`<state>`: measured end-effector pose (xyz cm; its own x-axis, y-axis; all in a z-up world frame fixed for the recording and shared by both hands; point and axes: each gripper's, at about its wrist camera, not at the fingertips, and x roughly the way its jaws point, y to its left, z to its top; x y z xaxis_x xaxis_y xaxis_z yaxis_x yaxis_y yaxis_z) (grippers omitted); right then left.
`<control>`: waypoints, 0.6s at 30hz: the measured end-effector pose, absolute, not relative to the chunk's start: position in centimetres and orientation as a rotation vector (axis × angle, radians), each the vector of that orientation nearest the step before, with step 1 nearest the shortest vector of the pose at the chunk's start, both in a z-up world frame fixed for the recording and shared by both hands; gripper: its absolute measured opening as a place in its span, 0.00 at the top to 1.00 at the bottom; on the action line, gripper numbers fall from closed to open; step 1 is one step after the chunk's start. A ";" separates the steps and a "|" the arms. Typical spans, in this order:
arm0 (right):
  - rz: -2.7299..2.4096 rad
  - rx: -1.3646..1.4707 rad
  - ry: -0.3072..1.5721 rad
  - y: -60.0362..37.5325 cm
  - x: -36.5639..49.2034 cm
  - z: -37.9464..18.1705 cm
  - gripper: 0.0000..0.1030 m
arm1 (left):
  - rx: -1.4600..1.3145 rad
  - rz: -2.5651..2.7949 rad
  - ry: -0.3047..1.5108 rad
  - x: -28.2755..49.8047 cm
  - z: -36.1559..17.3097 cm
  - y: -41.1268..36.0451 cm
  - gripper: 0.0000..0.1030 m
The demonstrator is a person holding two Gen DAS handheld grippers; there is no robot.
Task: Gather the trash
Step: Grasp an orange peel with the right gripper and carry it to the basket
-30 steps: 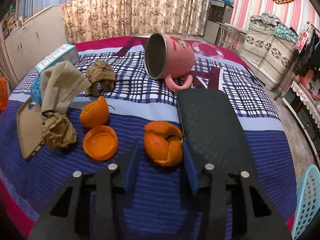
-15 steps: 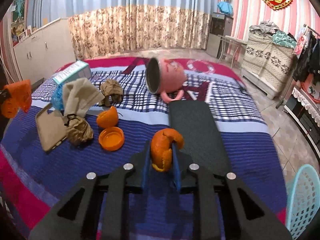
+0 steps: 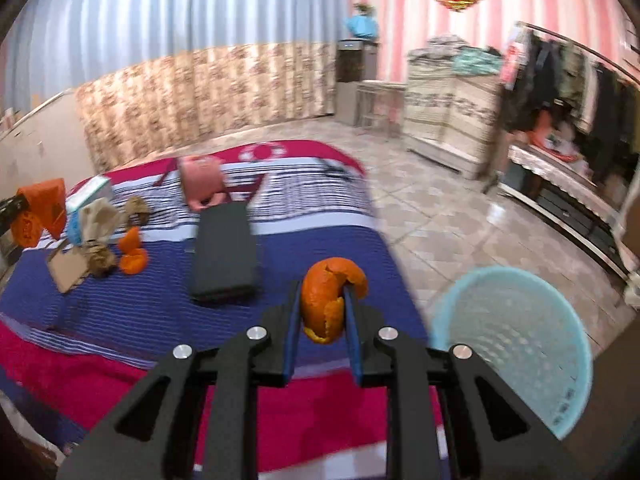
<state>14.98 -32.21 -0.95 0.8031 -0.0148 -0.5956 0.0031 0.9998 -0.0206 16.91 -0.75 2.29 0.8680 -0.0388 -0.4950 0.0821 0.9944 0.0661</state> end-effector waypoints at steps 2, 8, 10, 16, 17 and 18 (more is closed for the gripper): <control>-0.050 0.008 0.631 -34.4 14.4 -1.0 0.80 | 0.096 -0.102 0.513 17.1 2.5 -3.2 1.00; -0.185 0.079 0.601 -40.9 13.0 -0.7 0.80 | 0.133 -0.213 0.505 17.4 2.4 -10.4 1.00; -0.228 0.102 0.590 -43.0 12.6 -0.6 0.80 | 0.151 -0.251 0.509 17.5 2.1 -12.9 1.00; -0.312 0.131 0.586 -47.3 12.2 -0.7 0.80 | 0.193 -0.369 0.504 17.4 1.4 -20.4 1.00; -0.321 0.131 0.592 -47.9 12.2 -0.9 0.80 | 0.198 -0.385 0.504 17.3 1.3 -21.6 1.00; -0.330 0.134 0.598 -48.3 12.1 -1.1 0.80 | 0.201 -0.404 0.506 17.3 1.1 -22.8 1.00</control>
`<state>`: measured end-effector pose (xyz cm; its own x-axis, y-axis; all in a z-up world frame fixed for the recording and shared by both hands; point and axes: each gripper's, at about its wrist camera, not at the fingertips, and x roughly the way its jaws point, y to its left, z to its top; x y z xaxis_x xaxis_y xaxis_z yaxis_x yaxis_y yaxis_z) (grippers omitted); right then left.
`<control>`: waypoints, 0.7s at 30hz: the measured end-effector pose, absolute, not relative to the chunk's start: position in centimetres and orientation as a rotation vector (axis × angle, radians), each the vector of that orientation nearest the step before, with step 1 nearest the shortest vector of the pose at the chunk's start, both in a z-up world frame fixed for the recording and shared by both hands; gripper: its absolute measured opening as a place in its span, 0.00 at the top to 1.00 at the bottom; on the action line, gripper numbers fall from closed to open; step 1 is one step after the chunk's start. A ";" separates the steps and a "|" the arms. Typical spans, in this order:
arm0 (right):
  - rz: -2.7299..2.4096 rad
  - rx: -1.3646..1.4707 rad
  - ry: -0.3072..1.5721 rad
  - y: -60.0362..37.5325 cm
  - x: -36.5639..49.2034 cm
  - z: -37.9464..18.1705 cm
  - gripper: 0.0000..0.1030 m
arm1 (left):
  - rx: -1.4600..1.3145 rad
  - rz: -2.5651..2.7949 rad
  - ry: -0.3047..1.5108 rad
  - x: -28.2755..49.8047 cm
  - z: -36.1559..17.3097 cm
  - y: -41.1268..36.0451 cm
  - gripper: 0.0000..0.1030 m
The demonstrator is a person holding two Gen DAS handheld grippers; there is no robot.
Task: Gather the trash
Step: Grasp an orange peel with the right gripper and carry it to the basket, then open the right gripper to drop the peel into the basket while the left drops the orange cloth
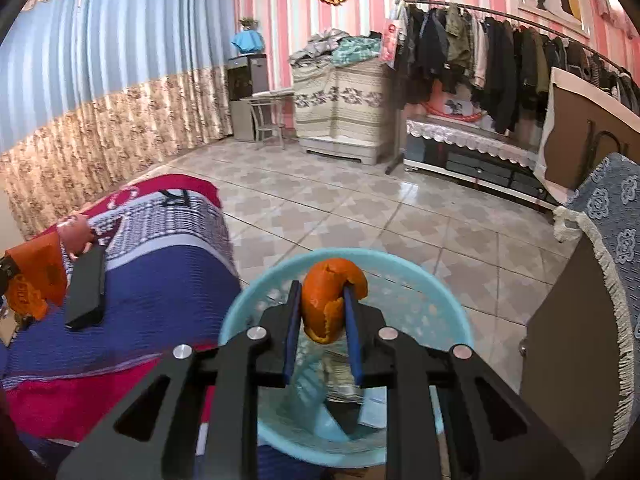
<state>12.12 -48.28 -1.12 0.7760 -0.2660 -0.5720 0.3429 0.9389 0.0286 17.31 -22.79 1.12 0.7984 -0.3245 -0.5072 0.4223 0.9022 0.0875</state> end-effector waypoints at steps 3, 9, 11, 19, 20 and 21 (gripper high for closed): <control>-0.348 0.171 0.614 -49.6 11.5 -2.0 0.80 | 0.211 -0.470 0.511 17.0 0.7 -26.9 1.00; -0.392 0.232 0.620 -52.3 11.2 -3.0 0.80 | 0.248 -0.588 0.510 16.6 0.1 -34.0 1.00; -0.400 0.249 0.619 -53.0 11.0 -3.3 0.80 | 0.249 -0.616 0.523 16.8 -0.3 -35.7 1.00; -0.437 0.334 0.596 -56.0 9.4 -4.1 0.80 | 0.284 -0.680 0.560 18.0 -2.1 -41.2 0.98; -0.438 0.339 0.595 -56.2 9.4 -4.1 0.80 | 0.288 -0.683 0.565 18.2 -2.3 -41.5 0.89; -0.438 0.345 0.594 -56.3 9.4 -4.2 0.80 | 0.290 -0.678 0.575 18.4 -2.5 -41.9 0.80</control>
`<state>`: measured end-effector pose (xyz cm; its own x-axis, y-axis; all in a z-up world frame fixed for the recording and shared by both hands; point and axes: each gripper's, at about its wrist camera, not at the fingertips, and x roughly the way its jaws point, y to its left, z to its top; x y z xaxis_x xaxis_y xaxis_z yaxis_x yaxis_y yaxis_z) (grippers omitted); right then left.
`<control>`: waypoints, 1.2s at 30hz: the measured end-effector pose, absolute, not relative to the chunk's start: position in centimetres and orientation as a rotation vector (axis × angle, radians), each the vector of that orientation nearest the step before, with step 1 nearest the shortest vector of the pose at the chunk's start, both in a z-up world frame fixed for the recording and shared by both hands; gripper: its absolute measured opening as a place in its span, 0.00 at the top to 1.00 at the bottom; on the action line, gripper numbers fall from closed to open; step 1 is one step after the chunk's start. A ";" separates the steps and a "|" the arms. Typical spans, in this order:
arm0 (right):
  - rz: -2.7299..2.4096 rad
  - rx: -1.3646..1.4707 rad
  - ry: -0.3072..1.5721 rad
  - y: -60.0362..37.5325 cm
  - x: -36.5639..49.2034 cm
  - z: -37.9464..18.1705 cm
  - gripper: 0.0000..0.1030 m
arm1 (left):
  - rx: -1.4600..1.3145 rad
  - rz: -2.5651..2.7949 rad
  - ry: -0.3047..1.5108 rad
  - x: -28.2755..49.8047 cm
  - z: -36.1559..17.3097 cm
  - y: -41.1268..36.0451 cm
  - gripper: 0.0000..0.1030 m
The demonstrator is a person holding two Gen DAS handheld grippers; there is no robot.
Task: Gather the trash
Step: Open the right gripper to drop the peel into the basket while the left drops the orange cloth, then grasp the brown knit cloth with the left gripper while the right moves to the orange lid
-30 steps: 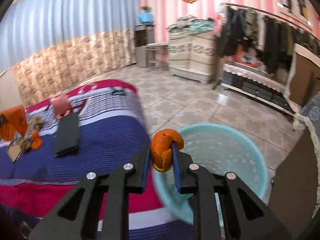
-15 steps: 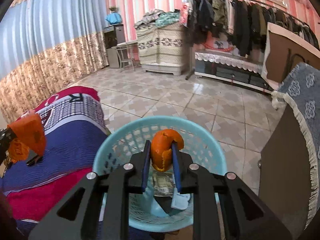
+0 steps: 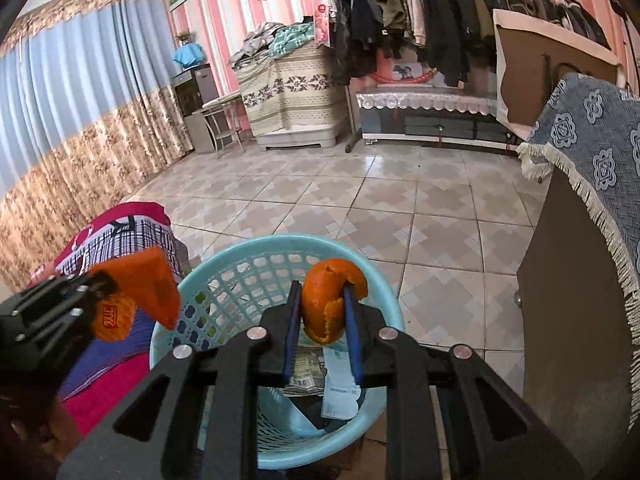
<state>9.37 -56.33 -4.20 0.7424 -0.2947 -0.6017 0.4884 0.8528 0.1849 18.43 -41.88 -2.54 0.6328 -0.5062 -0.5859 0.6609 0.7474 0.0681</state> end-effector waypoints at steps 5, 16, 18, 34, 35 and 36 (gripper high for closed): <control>-0.431 0.343 0.601 -56.2 9.8 -4.4 0.80 | 0.306 -0.639 0.576 19.1 -3.2 -42.0 0.43; -0.404 0.295 0.618 -54.3 11.1 -4.3 0.80 | 0.271 -0.457 0.532 20.4 -2.1 -35.7 0.09; -0.395 0.282 0.618 -53.7 11.5 -4.3 0.80 | 0.259 -0.434 0.529 20.4 -1.8 -34.3 0.08; -0.412 0.229 0.597 -51.4 13.6 -4.1 0.47 | 0.195 -0.293 0.498 19.8 -0.4 -26.2 0.05; -0.414 0.228 0.591 -51.3 13.5 -4.0 0.47 | 0.194 -0.285 0.495 19.6 -0.3 -25.6 0.06; -0.417 0.227 0.587 -51.3 13.4 -3.8 0.46 | 0.191 -0.279 0.495 19.5 -0.3 -25.1 0.06</control>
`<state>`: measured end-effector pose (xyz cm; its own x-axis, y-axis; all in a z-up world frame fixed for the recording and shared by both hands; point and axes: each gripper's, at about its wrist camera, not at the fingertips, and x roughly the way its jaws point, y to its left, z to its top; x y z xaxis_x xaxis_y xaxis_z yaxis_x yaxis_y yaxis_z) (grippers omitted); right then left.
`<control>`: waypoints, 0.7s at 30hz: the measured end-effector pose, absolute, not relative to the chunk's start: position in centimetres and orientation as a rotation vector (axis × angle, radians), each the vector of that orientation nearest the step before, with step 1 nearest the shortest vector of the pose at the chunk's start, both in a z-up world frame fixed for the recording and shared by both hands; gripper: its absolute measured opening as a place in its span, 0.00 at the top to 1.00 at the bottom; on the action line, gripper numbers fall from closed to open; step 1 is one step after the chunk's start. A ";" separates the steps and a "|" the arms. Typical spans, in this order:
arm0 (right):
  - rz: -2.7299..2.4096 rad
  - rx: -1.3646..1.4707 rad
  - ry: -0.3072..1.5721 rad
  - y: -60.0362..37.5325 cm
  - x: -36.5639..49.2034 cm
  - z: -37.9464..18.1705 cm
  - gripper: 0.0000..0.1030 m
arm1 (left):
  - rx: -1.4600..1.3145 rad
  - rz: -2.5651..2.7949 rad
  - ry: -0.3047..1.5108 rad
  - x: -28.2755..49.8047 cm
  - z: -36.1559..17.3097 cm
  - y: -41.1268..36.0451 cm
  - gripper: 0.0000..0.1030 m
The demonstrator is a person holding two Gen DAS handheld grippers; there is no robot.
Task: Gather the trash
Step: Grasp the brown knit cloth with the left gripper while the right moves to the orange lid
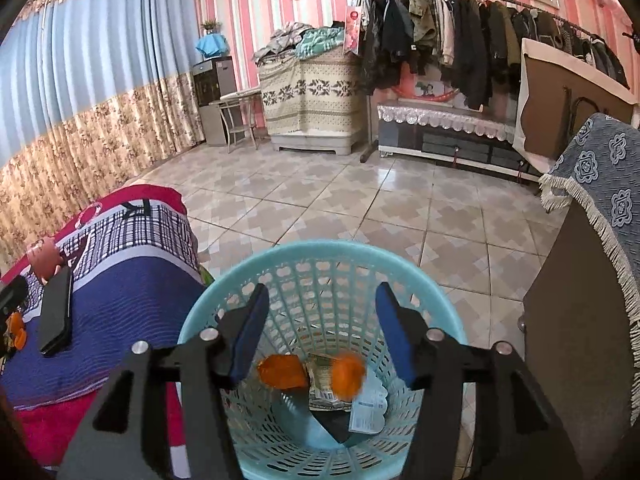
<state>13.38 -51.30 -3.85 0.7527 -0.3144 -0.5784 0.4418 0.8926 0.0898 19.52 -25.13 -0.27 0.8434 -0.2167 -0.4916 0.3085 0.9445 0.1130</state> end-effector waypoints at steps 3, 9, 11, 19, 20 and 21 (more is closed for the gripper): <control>-0.423 0.238 0.575 -51.4 13.1 -3.5 0.44 | 0.184 -0.254 0.495 19.1 -0.1 -23.5 0.05; -0.430 0.192 0.556 -49.6 13.2 -2.8 0.21 | 0.153 -0.183 0.499 18.5 0.3 -18.5 0.05; -0.416 0.168 0.555 -48.5 13.6 -2.6 0.18 | 0.150 -0.151 0.503 18.6 0.4 -16.6 0.05; -0.328 0.093 0.547 -43.2 14.7 -2.4 0.11 | 0.133 0.011 0.541 19.3 -0.4 -7.2 0.05; -0.313 0.086 0.547 -42.4 14.9 -2.4 0.11 | 0.125 0.027 0.551 19.4 -0.8 -6.0 0.05; -0.302 0.079 0.549 -41.8 14.9 -2.4 0.10 | 0.119 0.035 0.559 19.5 -1.0 -5.3 0.05</control>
<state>14.92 -41.81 -2.40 0.8100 -0.2614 -0.5250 0.3034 0.9528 -0.0063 19.47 -5.29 -1.01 0.8472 0.0653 -0.5272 -0.0004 0.9925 0.1223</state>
